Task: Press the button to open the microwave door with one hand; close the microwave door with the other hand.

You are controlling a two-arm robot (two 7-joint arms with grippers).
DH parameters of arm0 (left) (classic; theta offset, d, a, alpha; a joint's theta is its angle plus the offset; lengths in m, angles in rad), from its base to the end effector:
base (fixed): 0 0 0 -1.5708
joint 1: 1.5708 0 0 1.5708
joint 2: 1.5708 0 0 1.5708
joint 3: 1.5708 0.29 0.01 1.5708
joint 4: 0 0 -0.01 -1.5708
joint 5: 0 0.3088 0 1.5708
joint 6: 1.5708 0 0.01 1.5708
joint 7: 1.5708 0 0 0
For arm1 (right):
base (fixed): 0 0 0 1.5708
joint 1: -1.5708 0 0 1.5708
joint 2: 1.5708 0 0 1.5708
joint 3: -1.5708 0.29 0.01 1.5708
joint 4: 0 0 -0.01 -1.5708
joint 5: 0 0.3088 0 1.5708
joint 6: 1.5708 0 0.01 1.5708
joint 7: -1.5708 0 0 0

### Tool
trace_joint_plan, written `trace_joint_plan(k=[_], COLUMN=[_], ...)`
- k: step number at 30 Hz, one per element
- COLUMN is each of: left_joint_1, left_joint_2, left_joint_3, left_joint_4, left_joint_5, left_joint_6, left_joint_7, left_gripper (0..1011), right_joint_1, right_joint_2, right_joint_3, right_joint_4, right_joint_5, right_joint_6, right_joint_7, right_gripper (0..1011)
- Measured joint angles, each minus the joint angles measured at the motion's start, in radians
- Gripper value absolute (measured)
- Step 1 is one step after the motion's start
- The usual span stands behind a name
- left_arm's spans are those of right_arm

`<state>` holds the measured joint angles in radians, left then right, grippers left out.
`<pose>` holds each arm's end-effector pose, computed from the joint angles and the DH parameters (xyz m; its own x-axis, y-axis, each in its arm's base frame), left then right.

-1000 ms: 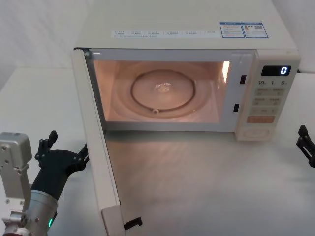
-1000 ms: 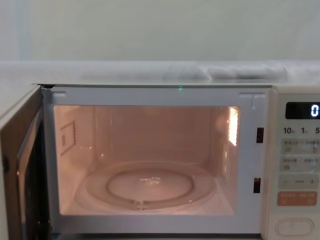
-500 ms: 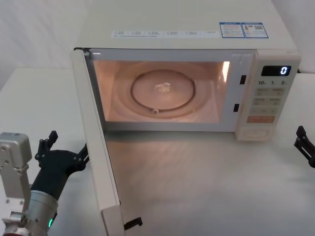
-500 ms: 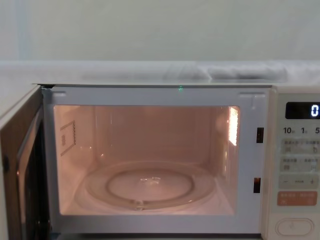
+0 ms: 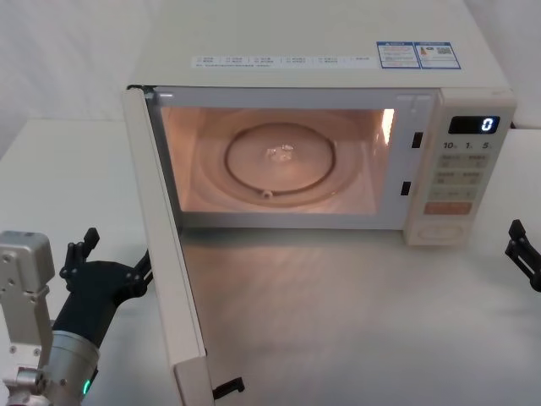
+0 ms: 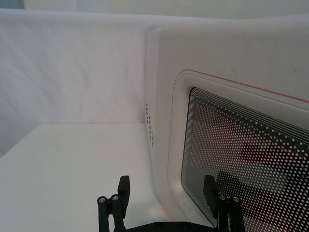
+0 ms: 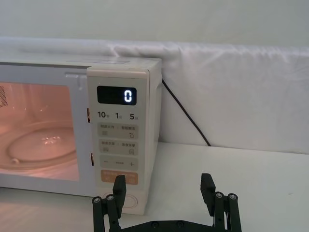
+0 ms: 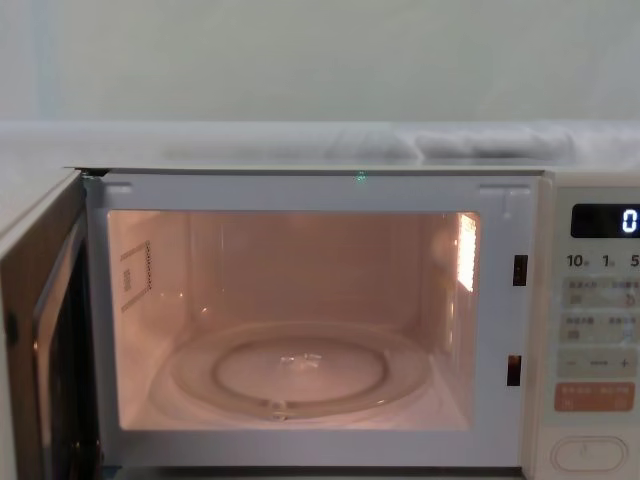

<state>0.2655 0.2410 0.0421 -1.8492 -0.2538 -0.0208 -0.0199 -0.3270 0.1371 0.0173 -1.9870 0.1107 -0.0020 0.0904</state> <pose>0.2529 0.0376 -0.2853 0.1245 0.9917 -0.0326 -0.9921 0.1240 -0.0176 0.2354 -0.0285 -0.2572 0.1272 -0.9913 0.0331 0.9877 0.1296 0.0869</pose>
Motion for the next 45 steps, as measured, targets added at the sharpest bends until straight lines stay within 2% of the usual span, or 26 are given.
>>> trace_joint_plan(k=[7,14,19,21,22,25,29,32,33,36,45], left_joint_1=[0.000,0.000,0.000,0.000,0.000,0.000,0.000,0.000,0.000,0.000,0.000], left_joint_2=[0.000,0.000,0.000,0.000,0.000,0.000,0.000,0.000,0.000,0.000,0.000], left_joint_3=[0.000,0.000,0.000,0.000,0.000,0.000,0.000,0.000,0.000,0.000,0.000], left_joint_4=[0.000,0.000,0.000,0.000,0.000,0.000,0.000,0.000,0.000,0.000,0.000], left_joint_5=[0.000,0.000,0.000,0.000,0.000,0.000,0.000,0.000,0.000,0.000,0.000], left_joint_6=[0.000,0.000,0.000,0.000,0.000,0.000,0.000,0.000,0.000,0.000,0.000], left_joint_7=[0.000,0.000,0.000,0.000,0.000,0.000,0.000,0.000,0.000,0.000,0.000], left_gripper=[889,679,483,442,384,324,159,102,47,0,0], right_joint_1=[0.000,0.000,0.000,0.000,0.000,0.000,0.000,0.000,0.000,0.000,0.000], right_joint_2=[0.000,0.000,0.000,0.000,0.000,0.000,0.000,0.000,0.000,0.000,0.000], right_joint_3=[0.000,0.000,0.000,0.000,0.000,0.000,0.000,0.000,0.000,0.000,0.000], right_joint_4=[0.000,0.000,0.000,0.000,0.000,0.000,0.000,0.000,0.000,0.000,0.000], right_joint_5=[0.000,0.000,0.000,0.000,0.000,0.000,0.000,0.000,0.000,0.000,0.000], right_joint_6=[0.000,0.000,0.000,0.000,0.000,0.000,0.000,0.000,0.000,0.000,0.000], right_joint_7=[0.000,0.000,0.000,0.000,0.000,0.000,0.000,0.000,0.000,0.000,0.000], right_gripper=[1002,1002,1002,1002,1002,1002,1002,1002,1002,1002,1002])
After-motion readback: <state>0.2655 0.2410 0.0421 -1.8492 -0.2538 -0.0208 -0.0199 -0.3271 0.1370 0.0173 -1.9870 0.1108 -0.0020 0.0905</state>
